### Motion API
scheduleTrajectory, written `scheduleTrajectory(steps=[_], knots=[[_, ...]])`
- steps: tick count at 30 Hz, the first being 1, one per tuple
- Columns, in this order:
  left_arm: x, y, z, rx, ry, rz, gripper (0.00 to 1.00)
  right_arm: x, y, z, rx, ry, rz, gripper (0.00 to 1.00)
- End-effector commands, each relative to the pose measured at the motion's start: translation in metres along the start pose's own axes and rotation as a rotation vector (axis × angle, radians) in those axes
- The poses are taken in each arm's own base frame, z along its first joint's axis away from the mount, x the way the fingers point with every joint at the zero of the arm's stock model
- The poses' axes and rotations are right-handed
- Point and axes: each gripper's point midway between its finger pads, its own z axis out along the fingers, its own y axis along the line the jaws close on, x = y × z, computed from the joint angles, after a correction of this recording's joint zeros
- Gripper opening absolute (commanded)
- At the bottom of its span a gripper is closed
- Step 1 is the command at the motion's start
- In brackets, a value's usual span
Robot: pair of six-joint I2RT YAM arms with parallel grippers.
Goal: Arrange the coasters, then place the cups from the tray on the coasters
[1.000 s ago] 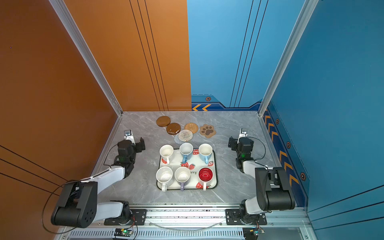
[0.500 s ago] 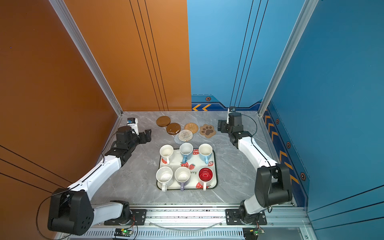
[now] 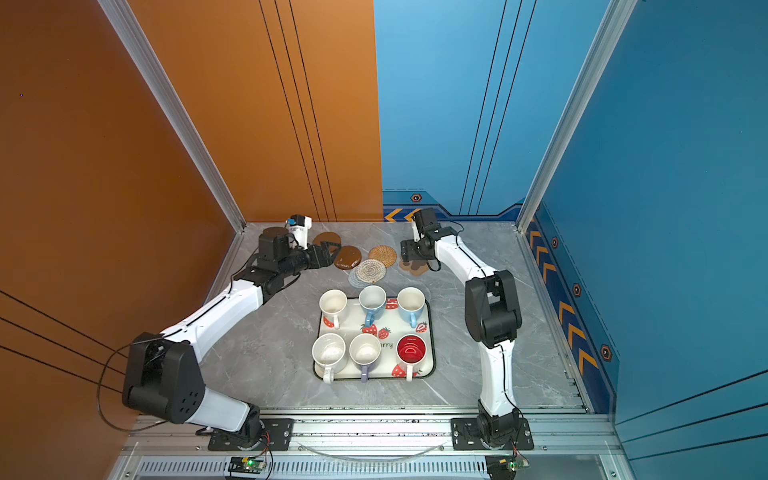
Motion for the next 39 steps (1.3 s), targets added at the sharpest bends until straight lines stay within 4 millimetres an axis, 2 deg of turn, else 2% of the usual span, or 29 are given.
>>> scheduleTrajectory(steps=[1,7,12,20,30,39], knots=[[0.012,-0.011,0.006,0.004,0.101,0.037,0.88,0.010,0.001,0.013,0.006,0.078,0.018,0.85],[0.026,-0.020,0.014,-0.028,0.195,0.107,0.88,0.010,0.003,0.040,0.016,0.106,0.025,0.85],[0.026,-0.029,0.018,-0.030,0.191,0.140,0.88,0.007,0.004,0.055,0.052,0.102,0.009,0.85],[0.025,-0.032,0.017,-0.054,0.177,0.165,0.88,0.012,-0.001,0.075,0.105,0.127,-0.006,0.85],[0.032,-0.035,0.022,-0.059,0.190,0.202,0.89,0.013,-0.006,0.084,0.182,0.141,-0.055,0.77],[0.033,-0.040,0.020,-0.051,0.187,0.211,0.89,0.021,-0.007,0.088,0.199,0.174,-0.081,0.76]])
